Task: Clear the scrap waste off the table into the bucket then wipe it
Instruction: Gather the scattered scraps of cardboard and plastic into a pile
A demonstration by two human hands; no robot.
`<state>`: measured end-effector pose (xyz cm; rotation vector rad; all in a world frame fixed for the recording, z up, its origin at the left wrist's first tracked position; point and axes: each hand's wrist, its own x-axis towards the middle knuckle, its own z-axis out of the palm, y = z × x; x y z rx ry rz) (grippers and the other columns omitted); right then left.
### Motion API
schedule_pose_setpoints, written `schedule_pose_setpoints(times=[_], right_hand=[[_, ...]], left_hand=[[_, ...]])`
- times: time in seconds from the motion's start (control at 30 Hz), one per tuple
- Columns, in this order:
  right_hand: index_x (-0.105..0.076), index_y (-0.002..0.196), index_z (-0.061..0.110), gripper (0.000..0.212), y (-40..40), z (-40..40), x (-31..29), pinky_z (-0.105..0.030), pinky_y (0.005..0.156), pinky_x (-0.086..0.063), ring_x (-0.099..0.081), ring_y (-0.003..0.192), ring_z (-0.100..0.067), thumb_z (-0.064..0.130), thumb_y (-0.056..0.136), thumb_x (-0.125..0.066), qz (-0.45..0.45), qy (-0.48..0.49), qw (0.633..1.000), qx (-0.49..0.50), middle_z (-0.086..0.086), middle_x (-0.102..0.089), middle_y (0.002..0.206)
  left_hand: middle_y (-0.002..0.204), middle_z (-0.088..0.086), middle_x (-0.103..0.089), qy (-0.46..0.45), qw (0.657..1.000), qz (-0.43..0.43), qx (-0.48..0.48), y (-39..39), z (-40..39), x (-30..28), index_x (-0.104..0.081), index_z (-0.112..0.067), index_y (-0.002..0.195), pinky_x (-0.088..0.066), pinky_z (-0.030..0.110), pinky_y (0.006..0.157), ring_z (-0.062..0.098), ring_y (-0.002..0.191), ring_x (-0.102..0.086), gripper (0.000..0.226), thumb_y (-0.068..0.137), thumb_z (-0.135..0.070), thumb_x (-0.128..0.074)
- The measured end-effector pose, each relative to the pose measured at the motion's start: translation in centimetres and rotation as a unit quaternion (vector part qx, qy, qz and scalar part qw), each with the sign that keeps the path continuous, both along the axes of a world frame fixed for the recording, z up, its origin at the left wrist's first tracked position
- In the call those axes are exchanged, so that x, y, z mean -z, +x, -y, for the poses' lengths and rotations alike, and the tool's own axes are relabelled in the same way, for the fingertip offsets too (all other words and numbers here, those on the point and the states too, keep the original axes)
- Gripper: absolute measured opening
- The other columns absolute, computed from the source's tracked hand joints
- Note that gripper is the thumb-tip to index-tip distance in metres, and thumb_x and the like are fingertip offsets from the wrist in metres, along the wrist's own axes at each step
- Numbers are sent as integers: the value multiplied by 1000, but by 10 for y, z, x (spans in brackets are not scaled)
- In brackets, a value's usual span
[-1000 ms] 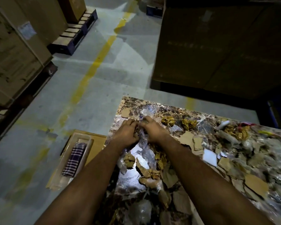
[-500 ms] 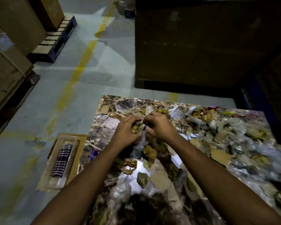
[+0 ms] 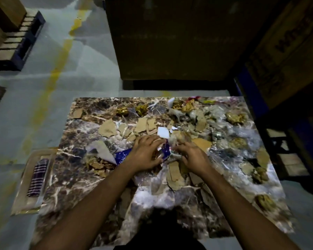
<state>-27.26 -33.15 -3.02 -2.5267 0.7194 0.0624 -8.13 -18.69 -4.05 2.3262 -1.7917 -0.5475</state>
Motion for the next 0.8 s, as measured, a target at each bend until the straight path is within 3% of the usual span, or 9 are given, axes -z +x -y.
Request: schedule_pose_setpoints(times=[0.1,0.17,0.27,0.33,0.4,0.53,0.67,0.8], right_hand=[[-69,126,25,37,-35,-1,5,-47,106,-42,-46,129,-27,19,89,-69,63,-64,986,138,1,-59,142],[-60,135,30,42,-58,-14,14,-60,114,-30,-35,139,-30,40,94,-62,26,-112,961,250,-1,-49,152],[-22,154,49,65,-78,-42,39,-66,117,-2,-7,153,-39,72,94,-30,-104,-63,952,282,-6,-8,169],[-5,156,52,77,-79,-54,55,-67,116,4,4,154,-40,82,85,-9,-125,-18,958,259,-5,7,170],[-1,155,53,79,-74,-56,68,-68,116,6,8,154,-39,82,83,-9,-102,7,961,256,-3,10,170],[-3,155,52,70,-55,-55,72,-69,117,5,12,154,-36,70,94,-32,-61,31,967,244,-2,11,170],[7,157,44,76,-31,-57,69,-62,121,4,9,155,-29,63,98,-38,-18,53,979,197,2,9,170],[2,159,39,78,-22,-57,54,-52,122,-22,-17,153,-23,55,98,-43,74,75,976,189,3,-12,169]], left_hand=[[166,-2,-18,-38,992,47,-109,-2,-29,-7,-26,-40,154,-2,50,120,27,150,-15,75,89,-66,-55],[166,3,-14,-52,969,64,-234,-5,-52,1,-27,-43,152,-9,60,119,33,149,-11,74,88,-68,-55],[168,5,0,9,953,16,-303,-14,-68,26,-19,-51,152,-4,69,116,41,151,-3,76,87,-76,-49],[169,6,-5,16,949,-44,-313,-22,-68,40,-18,-49,153,-8,73,116,40,152,-6,75,89,-76,-45],[167,8,-16,-15,939,-77,-335,-30,-66,49,-18,-44,156,-12,69,117,35,152,-16,74,93,-70,-45],[165,10,-24,-63,922,-108,-365,-44,-53,55,-23,-38,157,-12,63,119,31,151,-21,68,98,-50,-55],[166,8,-21,-93,927,-164,-325,-61,-37,59,-24,-42,155,-10,63,120,26,153,-12,66,95,-57,-48],[167,3,-17,-112,929,-173,-306,-59,-42,50,-31,-43,153,-7,60,121,24,153,-14,71,88,-67,-43]])
